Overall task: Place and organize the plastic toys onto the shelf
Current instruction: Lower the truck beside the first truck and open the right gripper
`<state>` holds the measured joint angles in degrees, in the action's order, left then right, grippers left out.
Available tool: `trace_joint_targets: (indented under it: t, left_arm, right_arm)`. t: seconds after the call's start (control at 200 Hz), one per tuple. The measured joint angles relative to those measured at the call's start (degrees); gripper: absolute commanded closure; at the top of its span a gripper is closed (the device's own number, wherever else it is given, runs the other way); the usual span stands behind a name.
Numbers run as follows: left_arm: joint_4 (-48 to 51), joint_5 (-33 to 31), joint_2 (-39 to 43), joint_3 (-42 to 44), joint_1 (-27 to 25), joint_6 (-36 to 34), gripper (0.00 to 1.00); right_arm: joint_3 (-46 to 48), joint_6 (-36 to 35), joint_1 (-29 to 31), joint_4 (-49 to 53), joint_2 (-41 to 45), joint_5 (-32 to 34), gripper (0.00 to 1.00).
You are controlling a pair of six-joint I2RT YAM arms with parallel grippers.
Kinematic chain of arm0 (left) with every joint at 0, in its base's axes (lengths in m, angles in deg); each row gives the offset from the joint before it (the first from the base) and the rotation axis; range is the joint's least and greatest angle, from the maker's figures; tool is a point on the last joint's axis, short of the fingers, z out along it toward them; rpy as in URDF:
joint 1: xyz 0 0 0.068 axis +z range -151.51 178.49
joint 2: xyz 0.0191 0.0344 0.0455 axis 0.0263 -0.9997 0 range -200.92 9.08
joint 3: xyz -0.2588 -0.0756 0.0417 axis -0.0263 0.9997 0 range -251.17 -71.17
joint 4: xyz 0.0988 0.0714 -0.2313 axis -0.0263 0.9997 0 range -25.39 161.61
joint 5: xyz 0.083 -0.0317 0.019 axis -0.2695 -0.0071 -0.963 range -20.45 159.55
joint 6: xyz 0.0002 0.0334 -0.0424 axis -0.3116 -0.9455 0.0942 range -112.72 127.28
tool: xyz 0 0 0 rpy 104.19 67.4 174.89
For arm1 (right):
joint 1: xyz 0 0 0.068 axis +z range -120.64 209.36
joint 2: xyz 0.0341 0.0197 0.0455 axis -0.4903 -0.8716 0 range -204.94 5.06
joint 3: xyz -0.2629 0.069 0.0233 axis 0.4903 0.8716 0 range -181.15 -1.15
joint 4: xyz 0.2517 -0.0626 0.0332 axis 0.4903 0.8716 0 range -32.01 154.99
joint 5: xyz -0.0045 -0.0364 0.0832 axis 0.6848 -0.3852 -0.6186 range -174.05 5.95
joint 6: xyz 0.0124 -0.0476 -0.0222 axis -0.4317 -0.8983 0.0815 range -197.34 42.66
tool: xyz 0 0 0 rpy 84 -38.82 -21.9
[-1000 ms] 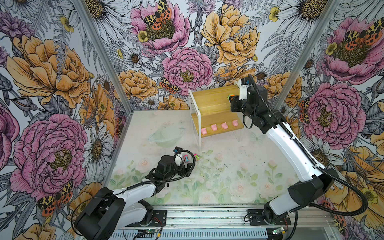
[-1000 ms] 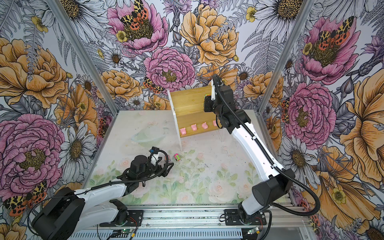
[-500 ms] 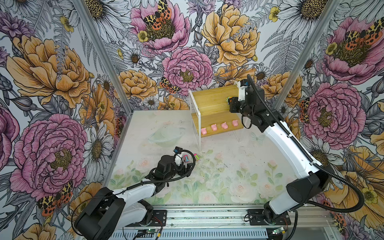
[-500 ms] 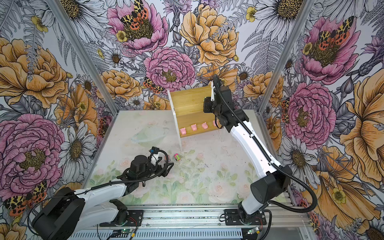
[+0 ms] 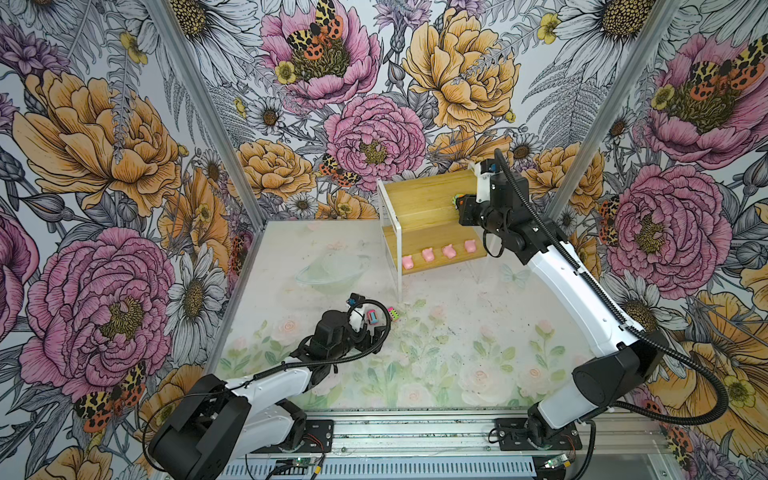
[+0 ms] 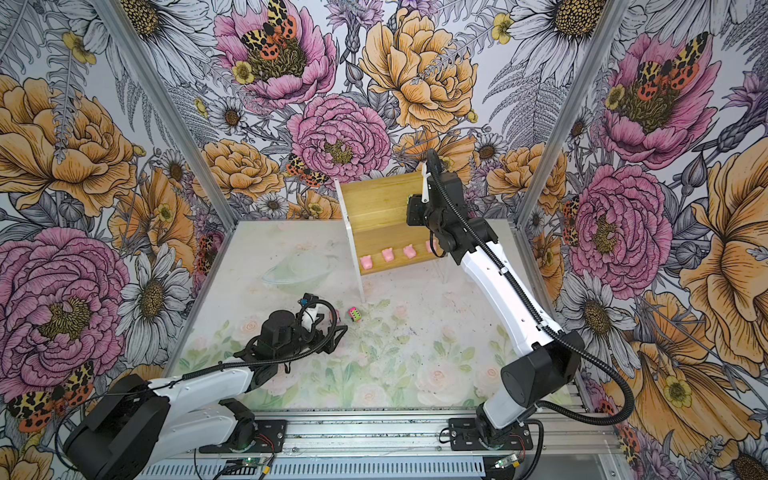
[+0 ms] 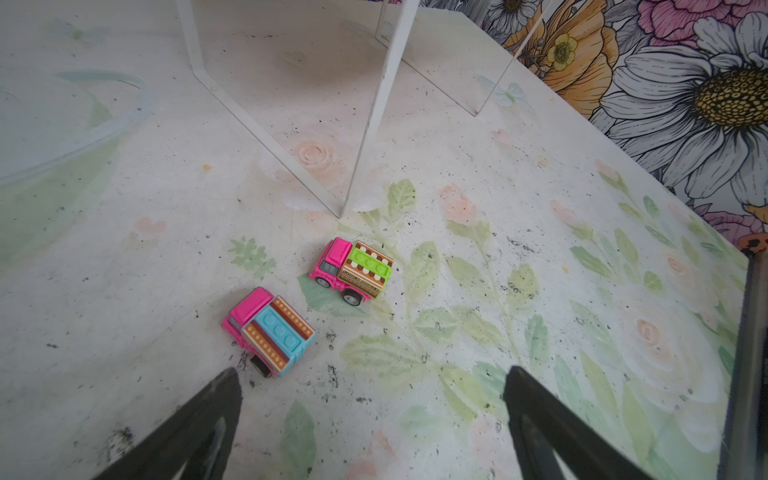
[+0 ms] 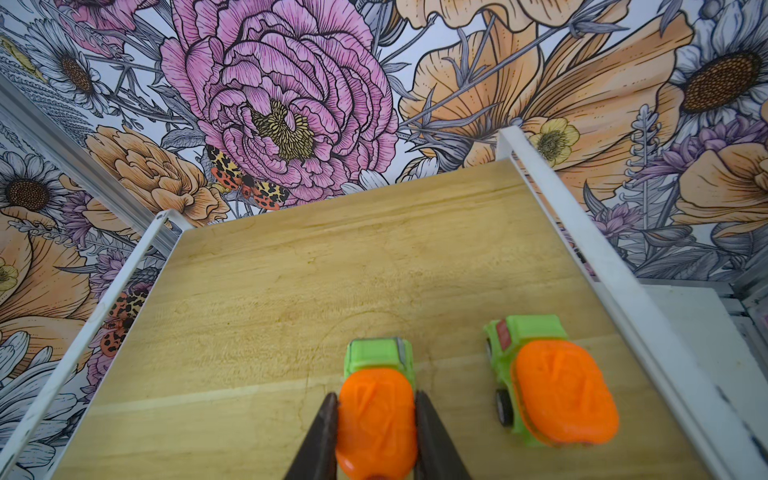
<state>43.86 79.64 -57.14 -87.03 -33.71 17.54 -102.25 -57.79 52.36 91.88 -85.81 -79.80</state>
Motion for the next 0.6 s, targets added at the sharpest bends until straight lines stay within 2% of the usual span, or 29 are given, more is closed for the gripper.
trace_joint_targets:
  t: [0.435,0.6]
  left_arm:
    - [0.0,0.0,0.0,0.0,0.0,0.0,0.01]
    - [0.0,0.0,0.0,0.0,0.0,0.0,0.01]
  right_arm:
    - [0.0,0.2,0.0,-0.4,-1.4,0.0,0.76]
    - [0.0,0.1,0.0,-0.5,-1.5,-0.1,0.67]
